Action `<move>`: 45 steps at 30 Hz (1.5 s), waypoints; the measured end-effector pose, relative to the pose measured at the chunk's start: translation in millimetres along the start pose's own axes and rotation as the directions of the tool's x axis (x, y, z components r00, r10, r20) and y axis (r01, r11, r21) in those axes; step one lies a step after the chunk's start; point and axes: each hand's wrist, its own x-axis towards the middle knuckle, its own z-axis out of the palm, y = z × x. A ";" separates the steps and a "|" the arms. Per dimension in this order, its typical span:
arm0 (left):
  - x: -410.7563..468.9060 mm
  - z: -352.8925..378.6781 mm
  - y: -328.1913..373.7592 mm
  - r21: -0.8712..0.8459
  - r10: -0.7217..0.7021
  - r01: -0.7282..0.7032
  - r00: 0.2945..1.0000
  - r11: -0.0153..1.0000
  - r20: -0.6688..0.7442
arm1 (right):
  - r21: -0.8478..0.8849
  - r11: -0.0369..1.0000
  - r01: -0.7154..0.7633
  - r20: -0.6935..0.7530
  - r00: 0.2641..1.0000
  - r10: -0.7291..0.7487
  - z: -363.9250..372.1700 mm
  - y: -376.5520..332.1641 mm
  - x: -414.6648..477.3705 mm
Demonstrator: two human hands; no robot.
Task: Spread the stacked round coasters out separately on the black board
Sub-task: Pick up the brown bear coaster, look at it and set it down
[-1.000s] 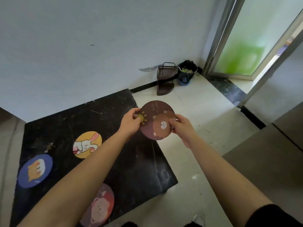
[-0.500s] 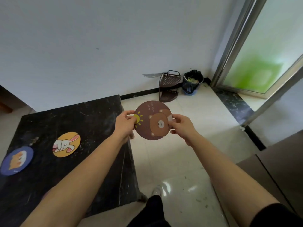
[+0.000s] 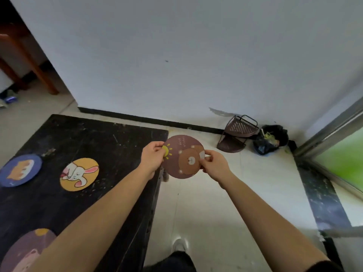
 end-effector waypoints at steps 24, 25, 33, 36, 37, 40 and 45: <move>10.6 -46.1 -87.7 -0.572 -0.623 0.252 0.381 0.781 -0.683 | -0.290 0.895 0.339 0.847 0.525 0.076 205.6 -65.5 205.4; 8.7 -38.6 -90.8 -0.588 -0.636 0.246 0.359 0.771 -0.683 | -0.297 0.884 0.360 0.860 0.503 0.084 208.5 -63.7 208.0; 5.8 -13.9 -134.1 -0.666 -0.718 0.272 0.217 0.695 -0.661 | -0.368 0.802 0.470 0.896 0.411 0.170 239.1 -44.1 214.4; 12.3 -12.1 -152.3 -0.700 -0.759 0.297 0.214 0.650 -0.614 | -0.418 0.756 0.504 0.880 0.430 0.200 248.1 -31.4 215.1; 13.9 -10.2 -157.8 -0.708 -0.776 0.319 0.221 0.630 -0.590 | -0.433 0.730 0.529 0.879 0.426 0.213 249.3 -26.6 214.6; 16.9 -5.1 -169.4 -0.721 -0.811 0.372 0.227 0.584 -0.540 | -0.453 0.655 0.605 0.885 0.395 0.248 250.7 -14.6 212.3; 20.8 -12.0 -172.1 -0.719 -0.834 0.426 0.221 0.549 -0.506 | -0.472 0.610 0.636 0.879 0.395 0.268 254.2 -12.6 213.6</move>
